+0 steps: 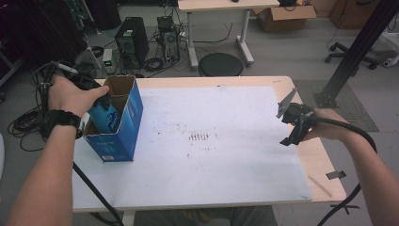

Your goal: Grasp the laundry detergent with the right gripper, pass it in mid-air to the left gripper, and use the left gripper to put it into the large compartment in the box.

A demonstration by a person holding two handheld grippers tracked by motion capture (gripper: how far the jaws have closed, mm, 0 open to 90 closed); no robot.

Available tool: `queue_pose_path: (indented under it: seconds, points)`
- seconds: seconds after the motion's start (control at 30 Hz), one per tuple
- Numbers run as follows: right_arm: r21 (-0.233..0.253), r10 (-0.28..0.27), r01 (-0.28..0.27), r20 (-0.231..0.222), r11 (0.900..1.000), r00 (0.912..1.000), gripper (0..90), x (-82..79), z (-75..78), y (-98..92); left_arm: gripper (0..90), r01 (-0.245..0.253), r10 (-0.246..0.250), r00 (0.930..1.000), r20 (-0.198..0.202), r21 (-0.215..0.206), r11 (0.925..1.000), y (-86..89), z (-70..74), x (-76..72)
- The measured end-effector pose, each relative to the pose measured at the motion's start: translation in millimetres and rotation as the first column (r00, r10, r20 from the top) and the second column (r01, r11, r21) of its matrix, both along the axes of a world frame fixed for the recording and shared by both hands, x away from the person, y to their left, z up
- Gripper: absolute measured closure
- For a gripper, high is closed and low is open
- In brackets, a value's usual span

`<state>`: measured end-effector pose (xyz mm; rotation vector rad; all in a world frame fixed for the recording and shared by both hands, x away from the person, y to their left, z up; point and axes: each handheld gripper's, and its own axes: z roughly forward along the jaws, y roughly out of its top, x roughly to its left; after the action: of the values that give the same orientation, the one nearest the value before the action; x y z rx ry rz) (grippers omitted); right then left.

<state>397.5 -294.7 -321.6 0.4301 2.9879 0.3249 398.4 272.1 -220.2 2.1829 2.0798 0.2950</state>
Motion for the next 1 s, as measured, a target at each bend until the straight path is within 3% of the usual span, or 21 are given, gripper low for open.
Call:
queue_pose_path:
  seconds: [0.57, 1.0]
  points:
    - [-0.003, 0.000, 0.000, -0.011, 1.000, 0.9999, 11.9, -0.5, -3.9, -1.7, 38.1, 0.003, -0.003, 0.9996, -0.029, 0.014, 0.9999, -2.9, -35.0, 4.2]
    - [-0.008, -0.003, 0.003, -0.022, 1.000, 0.9997, 11.9, -0.8, -8.3, 0.1, 38.1, 0.007, -0.006, 0.9991, -0.041, 0.017, 0.9998, -3.5, -51.4, 5.1]
